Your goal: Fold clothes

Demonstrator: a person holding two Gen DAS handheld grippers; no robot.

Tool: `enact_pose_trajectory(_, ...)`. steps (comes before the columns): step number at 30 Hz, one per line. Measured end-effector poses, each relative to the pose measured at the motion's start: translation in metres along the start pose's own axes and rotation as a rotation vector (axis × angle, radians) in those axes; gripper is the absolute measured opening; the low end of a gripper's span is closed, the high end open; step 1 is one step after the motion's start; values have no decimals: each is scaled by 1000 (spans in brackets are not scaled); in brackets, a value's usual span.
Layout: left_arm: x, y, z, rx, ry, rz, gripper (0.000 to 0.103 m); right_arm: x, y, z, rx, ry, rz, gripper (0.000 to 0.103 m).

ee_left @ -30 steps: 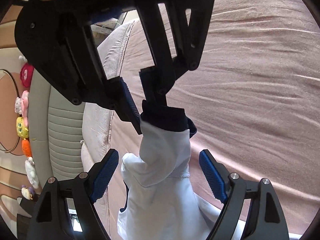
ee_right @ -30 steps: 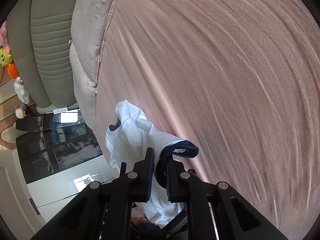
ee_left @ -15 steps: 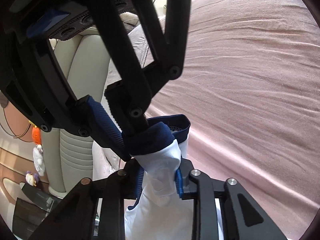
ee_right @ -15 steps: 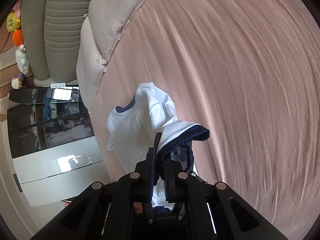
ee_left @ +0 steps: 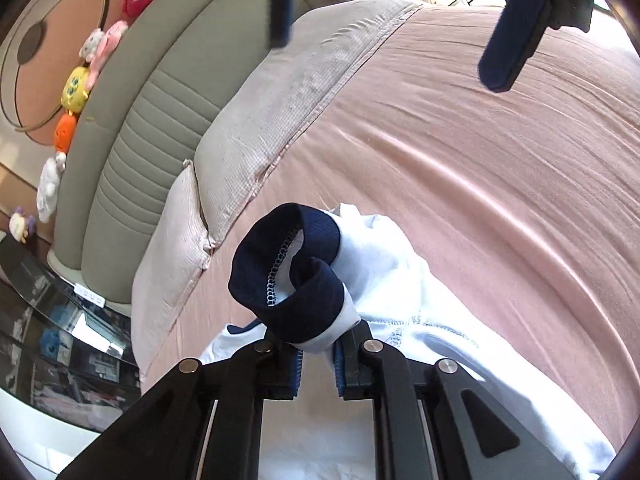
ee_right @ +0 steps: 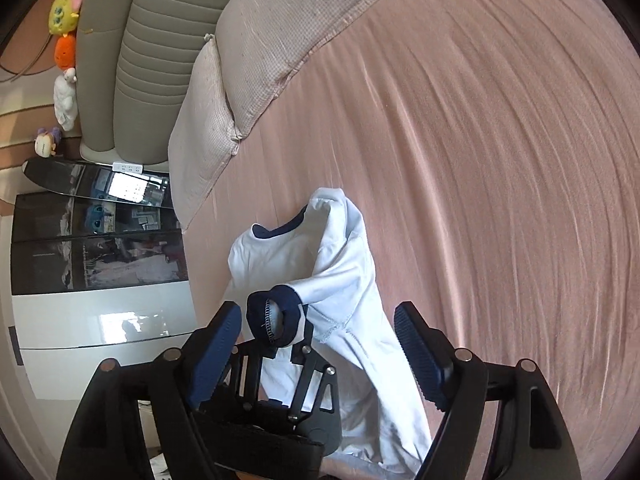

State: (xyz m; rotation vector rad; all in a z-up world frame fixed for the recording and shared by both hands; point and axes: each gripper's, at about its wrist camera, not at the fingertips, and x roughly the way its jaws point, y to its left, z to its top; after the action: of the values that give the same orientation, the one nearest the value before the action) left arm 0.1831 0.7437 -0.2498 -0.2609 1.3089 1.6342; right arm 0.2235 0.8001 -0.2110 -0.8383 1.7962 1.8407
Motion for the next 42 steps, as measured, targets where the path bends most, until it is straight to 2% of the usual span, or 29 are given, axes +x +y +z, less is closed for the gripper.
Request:
enact_pose_trajectory(2,5,8,-8,-86,37,-61,11,2,3,-4,-61,-20,-77,79)
enact_pose_trajectory(5,12,3,-31,-236,91,-168,11,19,1,-12,-146,-13,-274,79)
enact_pose_trajectory(7,14,8,-52,-331,117,-218,11,36,-2,-19,-181,0,-356,79)
enact_pose_trajectory(10,17,16,-74,-420,139,-280,12,58,-4,-29,-177,4,-357,79)
enact_pose_trajectory(15,28,20,-99,-468,178,-373,12,85,0,-41,-185,-6,-350,79)
enact_pose_trajectory(18,30,24,-109,-478,218,-403,12,101,0,-48,-189,10,-371,78)
enact_pose_trajectory(22,32,41,-123,-600,284,-542,13,120,-1,-58,-207,25,-405,78)
enact_pose_trajectory(25,31,58,-132,-680,307,-602,17,127,2,-64,-254,16,-477,78)
enact_pose_trajectory(29,29,81,-133,-704,305,-626,24,126,0,-69,-264,15,-495,79)
enact_pose_trajectory(37,24,130,-120,-687,254,-642,27,117,-19,-77,-282,16,-553,79)
enact_pose_trajectory(38,27,136,-116,-680,244,-645,33,115,-20,-78,-290,16,-555,79)
enact_pose_trajectory(39,31,139,-113,-672,237,-649,48,114,-21,-79,-298,16,-558,79)
enact_pose_trajectory(41,44,139,-104,-640,233,-681,68,111,-23,-81,-309,15,-561,79)
enact_pose_trajectory(42,50,136,-100,-616,225,-705,68,108,-24,-81,-312,11,-563,79)
